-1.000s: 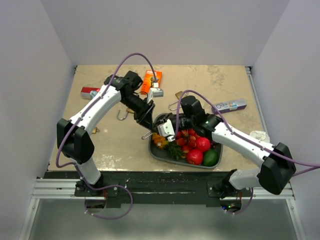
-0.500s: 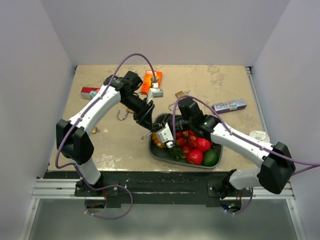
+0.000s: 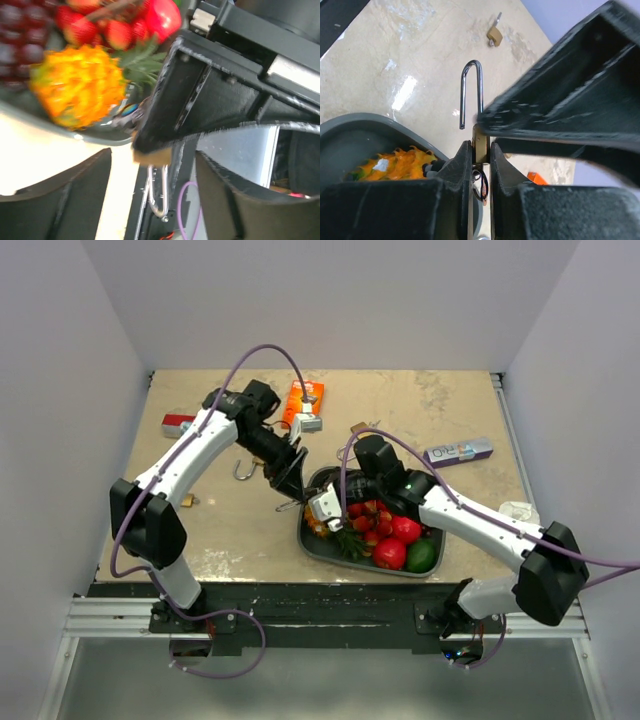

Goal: Lock with the key
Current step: Lock the lock.

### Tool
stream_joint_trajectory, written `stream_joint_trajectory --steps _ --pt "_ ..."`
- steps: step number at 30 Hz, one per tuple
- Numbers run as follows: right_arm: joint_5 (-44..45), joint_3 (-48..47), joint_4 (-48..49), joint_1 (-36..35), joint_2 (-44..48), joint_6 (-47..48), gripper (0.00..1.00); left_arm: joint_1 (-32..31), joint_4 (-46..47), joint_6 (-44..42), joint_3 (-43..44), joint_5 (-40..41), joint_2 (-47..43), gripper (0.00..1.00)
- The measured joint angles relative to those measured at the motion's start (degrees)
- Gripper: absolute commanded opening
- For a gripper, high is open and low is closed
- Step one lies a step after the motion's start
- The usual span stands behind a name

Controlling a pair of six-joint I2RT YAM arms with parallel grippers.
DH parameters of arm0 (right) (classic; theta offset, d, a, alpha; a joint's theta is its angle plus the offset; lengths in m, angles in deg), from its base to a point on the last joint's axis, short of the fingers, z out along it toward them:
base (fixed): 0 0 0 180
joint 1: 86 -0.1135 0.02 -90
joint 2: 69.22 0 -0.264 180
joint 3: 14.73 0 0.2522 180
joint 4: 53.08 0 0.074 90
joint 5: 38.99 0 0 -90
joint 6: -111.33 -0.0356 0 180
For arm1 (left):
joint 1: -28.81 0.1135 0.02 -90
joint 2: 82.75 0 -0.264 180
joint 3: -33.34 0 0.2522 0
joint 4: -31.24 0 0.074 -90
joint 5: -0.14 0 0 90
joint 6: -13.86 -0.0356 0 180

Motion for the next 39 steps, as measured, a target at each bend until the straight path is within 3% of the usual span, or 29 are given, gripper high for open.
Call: stream_joint_trajectory --steps 7,10,15,20,28,33,39 --pt "1.46 -2.49 2.69 0.98 -2.03 -13.97 0.0 13.11 5.64 2.73 5.49 -0.76 -1.55 0.95" --pt "1.22 -5.51 4.15 2.56 -3.91 -22.29 0.0 18.71 11.67 4.81 6.4 0.76 -4.74 0.96" --pt "-2.16 -11.58 8.15 8.68 -7.37 -42.01 0.0 20.41 17.55 2.99 4.83 3.08 -11.87 0.95" --pt "-7.34 -12.26 13.75 14.14 -7.72 -58.12 0.0 20.02 21.77 -1.92 -4.7 1.4 -21.14 0.95" --pt "-12.39 -12.17 18.4 13.79 -5.95 -67.63 0.0 16.68 27.06 -2.14 -10.12 -1.66 -23.3 0.83" --pt "-14.23 -12.17 18.4 13.73 -4.39 -67.67 0.0 13.49 30.84 0.44 -11.23 -3.19 -23.17 0.66" --pt "-14.19 -12.17 16.41 13.6 -4.15 -65.31 0.0 12.22 32.39 1.4 -11.54 -3.76 -23.23 0.55"
